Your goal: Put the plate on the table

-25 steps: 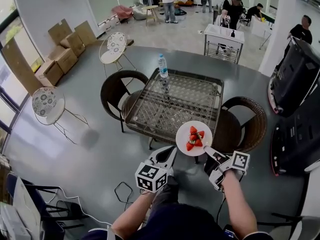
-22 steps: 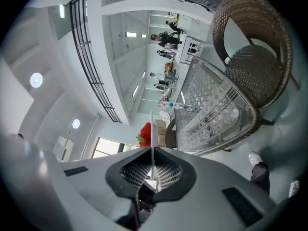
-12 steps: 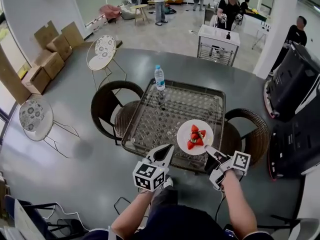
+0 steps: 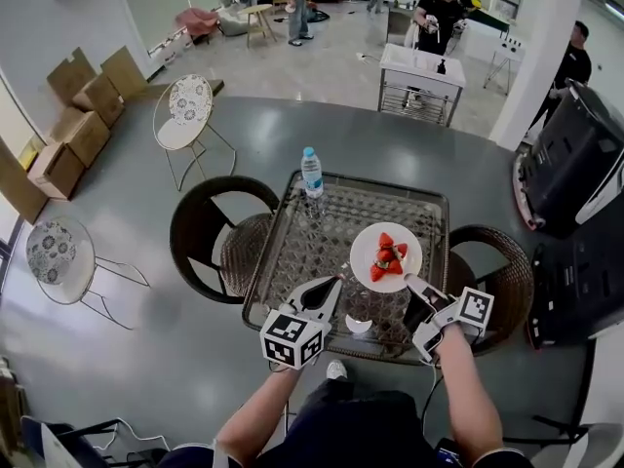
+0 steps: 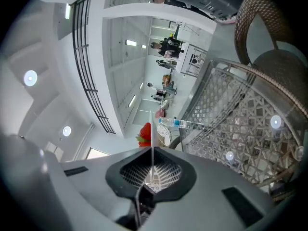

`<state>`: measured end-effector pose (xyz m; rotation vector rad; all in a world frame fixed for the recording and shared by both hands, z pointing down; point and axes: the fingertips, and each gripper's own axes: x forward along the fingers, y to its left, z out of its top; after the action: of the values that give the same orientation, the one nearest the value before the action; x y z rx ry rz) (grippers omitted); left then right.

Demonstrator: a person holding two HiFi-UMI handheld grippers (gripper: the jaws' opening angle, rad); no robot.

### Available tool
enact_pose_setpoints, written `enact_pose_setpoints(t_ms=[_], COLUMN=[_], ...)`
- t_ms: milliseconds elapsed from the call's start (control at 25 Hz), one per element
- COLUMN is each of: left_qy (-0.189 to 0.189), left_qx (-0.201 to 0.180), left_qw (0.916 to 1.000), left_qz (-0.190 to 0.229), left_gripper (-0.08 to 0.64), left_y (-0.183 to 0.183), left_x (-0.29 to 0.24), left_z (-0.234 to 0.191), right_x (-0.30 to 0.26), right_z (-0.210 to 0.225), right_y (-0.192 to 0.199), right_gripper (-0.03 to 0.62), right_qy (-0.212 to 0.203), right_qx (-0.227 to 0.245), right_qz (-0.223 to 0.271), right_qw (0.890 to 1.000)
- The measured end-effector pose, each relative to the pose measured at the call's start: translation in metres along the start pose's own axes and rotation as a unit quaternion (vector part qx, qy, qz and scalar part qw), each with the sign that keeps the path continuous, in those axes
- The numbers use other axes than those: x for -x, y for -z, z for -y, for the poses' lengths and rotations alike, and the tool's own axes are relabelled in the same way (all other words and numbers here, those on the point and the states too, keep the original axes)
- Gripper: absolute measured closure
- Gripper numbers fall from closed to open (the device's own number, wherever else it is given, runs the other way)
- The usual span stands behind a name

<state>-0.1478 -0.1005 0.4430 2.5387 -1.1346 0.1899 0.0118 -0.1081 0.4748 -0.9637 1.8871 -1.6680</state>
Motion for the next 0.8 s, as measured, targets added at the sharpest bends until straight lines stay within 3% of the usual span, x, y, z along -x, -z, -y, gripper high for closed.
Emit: enact_pose_setpoints(t_ms=[360,800], left_qy=[0.002,-0.025], left_qx=[0.005,0.025], left_qw=[0.9999,0.9992], left_qz=[-0.013,-0.019], left_gripper=[0.552,0.552], left_y=[-0.005,-0.001], left_x=[-0.035,-0.091], left_z=[-0.025,-0.019], right_x=[-0.030,-0.040], right_z=[0.016,0.041], right_y=[-0.025,-0.069], right_gripper=[0.574,0.574], right_qy=[0.008,0.006], right_qx=[-0.011,-0.029], right_qz=[0.001,-0.024], right_qw=[1.000,0.999])
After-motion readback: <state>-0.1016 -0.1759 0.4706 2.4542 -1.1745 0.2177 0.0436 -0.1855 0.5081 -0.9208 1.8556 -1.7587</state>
